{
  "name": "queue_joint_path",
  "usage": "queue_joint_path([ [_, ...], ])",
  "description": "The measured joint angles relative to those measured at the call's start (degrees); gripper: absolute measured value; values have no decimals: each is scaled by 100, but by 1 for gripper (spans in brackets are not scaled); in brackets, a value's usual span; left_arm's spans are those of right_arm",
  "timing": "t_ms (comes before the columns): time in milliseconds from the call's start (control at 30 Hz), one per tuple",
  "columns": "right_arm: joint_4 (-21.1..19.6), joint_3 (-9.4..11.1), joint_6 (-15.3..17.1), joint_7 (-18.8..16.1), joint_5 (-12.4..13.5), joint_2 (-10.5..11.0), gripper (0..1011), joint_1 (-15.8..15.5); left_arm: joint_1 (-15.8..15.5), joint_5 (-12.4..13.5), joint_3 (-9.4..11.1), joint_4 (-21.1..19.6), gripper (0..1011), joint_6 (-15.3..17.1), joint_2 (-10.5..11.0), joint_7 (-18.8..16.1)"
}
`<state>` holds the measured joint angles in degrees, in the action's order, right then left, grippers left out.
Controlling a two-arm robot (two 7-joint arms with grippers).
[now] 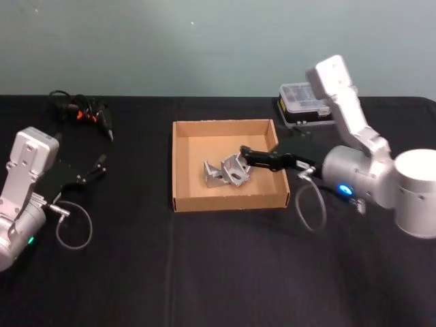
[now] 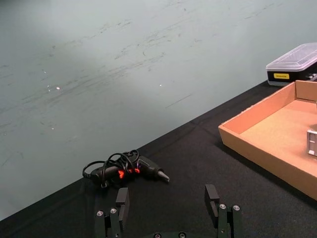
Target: Use one hand to pick up the angle iron from the table and place it into the box.
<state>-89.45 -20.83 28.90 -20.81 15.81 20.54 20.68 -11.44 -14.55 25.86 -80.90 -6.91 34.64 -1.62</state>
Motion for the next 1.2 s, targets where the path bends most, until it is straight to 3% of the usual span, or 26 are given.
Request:
queue_joint_path([
  [133, -272, 188, -207, -25, 142, 202, 1004, -321, 1, 0, 0, 0, 1000, 0, 0, 0],
  [233, -436, 312, -582, -9, 218, 319, 1004, -616, 0, 0, 0, 0, 1000, 0, 0, 0],
  [367, -534, 460, -1348, 145, 220, 365, 1004, -1034, 0, 0, 0, 0, 1000, 0, 0, 0],
  [567, -507, 574, -2131, 378, 47, 324, 1004, -1449, 0, 0, 0, 0, 1000, 0, 0, 0],
  [900, -373, 590, -2799, 649, -516, 187, 1004, -1792, 1, 0, 0, 0, 1000, 0, 0, 0],
  [1033, -318, 569, -2892, 700, -682, 151, 1004, -1831, 1, 0, 0, 0, 1000, 0, 0, 0],
  [1200, -322, 574, -2893, 701, -669, 157, 1004, -1831, 0, 0, 0, 0, 1000, 0, 0, 0],
])
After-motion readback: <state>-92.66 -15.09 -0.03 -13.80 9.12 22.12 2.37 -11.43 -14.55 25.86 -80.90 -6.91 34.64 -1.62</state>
